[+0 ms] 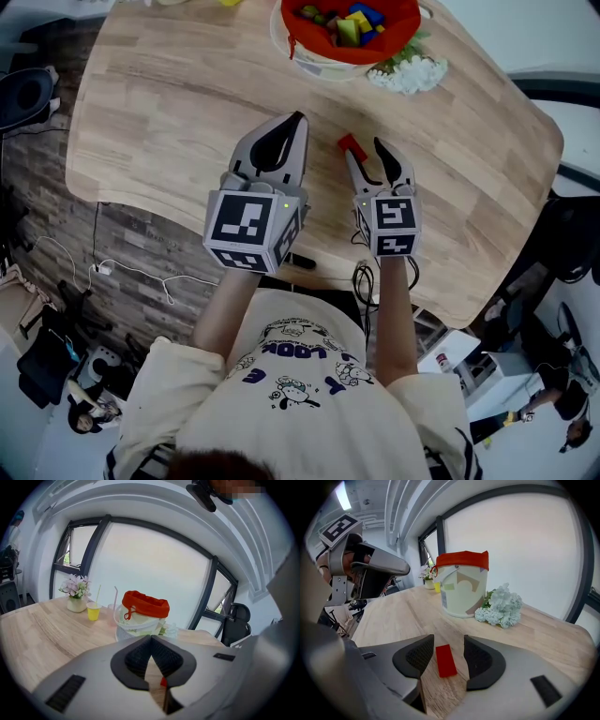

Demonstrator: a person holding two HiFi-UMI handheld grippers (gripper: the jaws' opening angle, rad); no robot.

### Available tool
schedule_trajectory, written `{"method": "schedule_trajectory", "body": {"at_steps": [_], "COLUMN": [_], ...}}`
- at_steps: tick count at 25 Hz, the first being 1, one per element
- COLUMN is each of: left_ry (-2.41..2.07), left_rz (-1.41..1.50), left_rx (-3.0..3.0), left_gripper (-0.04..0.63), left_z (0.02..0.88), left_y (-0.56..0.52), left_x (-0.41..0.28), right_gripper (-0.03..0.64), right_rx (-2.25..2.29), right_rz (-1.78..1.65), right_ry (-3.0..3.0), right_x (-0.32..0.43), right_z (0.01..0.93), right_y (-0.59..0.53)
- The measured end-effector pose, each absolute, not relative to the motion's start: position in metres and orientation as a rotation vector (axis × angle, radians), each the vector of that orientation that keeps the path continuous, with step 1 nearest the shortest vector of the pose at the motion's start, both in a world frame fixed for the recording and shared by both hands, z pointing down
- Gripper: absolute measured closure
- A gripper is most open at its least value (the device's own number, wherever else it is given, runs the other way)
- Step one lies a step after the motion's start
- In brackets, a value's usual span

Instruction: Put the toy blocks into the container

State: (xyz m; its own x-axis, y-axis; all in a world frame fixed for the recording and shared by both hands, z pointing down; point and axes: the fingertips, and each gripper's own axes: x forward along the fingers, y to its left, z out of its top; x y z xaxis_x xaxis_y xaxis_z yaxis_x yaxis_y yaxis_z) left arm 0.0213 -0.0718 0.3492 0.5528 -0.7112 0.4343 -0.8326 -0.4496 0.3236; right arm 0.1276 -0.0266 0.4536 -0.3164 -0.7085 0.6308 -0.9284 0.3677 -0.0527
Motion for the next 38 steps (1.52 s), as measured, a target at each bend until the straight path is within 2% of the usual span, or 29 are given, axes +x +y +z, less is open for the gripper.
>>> {"method": "schedule_trajectory", "body": {"at_steps": [30, 38], "left_ry": [-1.27, -1.281], "left_rz": [0.345, 0.338], "left_rx": [2.203, 2.193], "left_gripper": [0.565, 0.564], "left_z": [0.375, 0.375], "left_y": [-0.08, -0.081], "left_x": [0.004, -0.003], "right_gripper": [0.43, 0.469], "right_rx": [1.202, 1.215], "right_rz": [0.596, 0.614], "right_ry": [-2.044, -2.049], "right_x": [0.11, 0.107], "right_z": [0.504, 0.506], "right_y": [-0.02, -0.017]}}
